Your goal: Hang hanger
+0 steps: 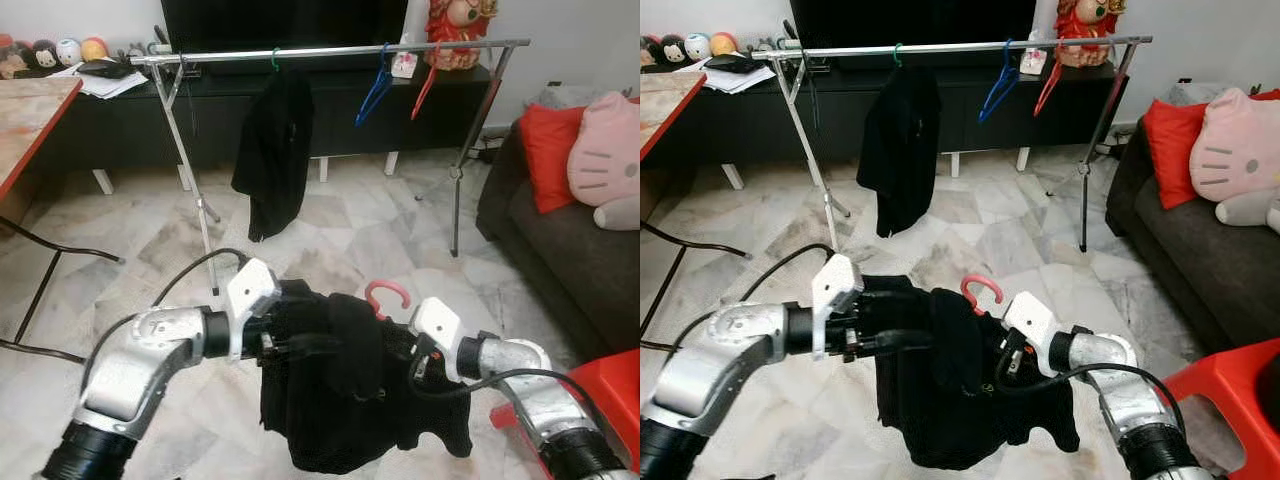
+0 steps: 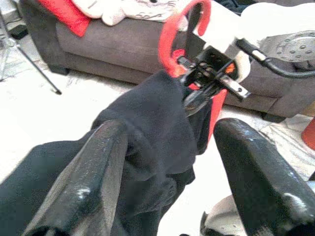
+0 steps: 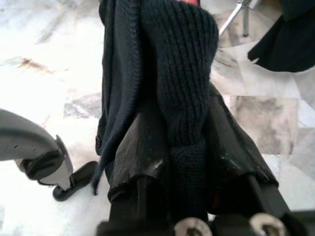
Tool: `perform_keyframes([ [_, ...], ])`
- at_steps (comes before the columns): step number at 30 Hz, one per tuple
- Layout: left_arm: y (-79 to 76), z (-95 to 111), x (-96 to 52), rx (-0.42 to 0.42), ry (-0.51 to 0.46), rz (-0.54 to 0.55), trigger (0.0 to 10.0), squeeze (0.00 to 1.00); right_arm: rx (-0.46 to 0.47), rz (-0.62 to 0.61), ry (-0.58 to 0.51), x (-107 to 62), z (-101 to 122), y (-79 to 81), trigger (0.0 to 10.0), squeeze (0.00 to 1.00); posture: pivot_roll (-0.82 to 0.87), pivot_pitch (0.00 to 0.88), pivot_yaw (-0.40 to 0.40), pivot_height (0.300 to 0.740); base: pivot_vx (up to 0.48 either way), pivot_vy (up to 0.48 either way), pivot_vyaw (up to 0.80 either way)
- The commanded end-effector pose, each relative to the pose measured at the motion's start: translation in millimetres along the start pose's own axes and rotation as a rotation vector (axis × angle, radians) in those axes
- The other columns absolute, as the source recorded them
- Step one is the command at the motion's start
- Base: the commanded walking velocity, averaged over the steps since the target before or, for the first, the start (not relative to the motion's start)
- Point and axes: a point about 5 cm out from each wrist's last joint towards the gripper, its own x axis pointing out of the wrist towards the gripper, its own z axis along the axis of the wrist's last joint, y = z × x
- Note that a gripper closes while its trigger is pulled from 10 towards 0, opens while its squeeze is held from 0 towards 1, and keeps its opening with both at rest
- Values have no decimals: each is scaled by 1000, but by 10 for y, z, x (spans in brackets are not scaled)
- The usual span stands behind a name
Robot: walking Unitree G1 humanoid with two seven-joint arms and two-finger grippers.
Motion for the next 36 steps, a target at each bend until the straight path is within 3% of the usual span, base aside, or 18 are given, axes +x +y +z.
perform_keyframes([
  [1,-6,79,5,31,-5,-22,10000,1000,-44,28,-60,-9,118,14,0,0,-55,4,-38,740,0,0,0],
  [12,-34,70,96,15,0,-111,10000,1000,-49,147,-51,-39,106,122,0,0,-54,19,-42,740,0,0,0],
  [20,-84,-58,204,54,89,-190,10000,1000,-62,192,-41,-55,136,143,0,0,-59,31,-46,740,0,0,0],
  [21,-83,-63,225,60,89,-187,10000,443,-66,204,-45,-53,149,159,0,0,-60,32,-46,740,0,0,0],
  [22,-83,-61,233,62,86,-185,10000,443,-68,210,-47,-53,155,167,0,0,-60,32,-46,740,0,0,0],
  [23,-82,-61,245,64,86,-184,10000,0,-68,214,-50,-51,165,174,0,0,-59,35,-44,740,0,0,0],
  [36,-13,-170,344,102,149,-174,10000,0,-91,262,-57,-30,252,243,0,0,-65,34,-37,740,0,0,0],
])
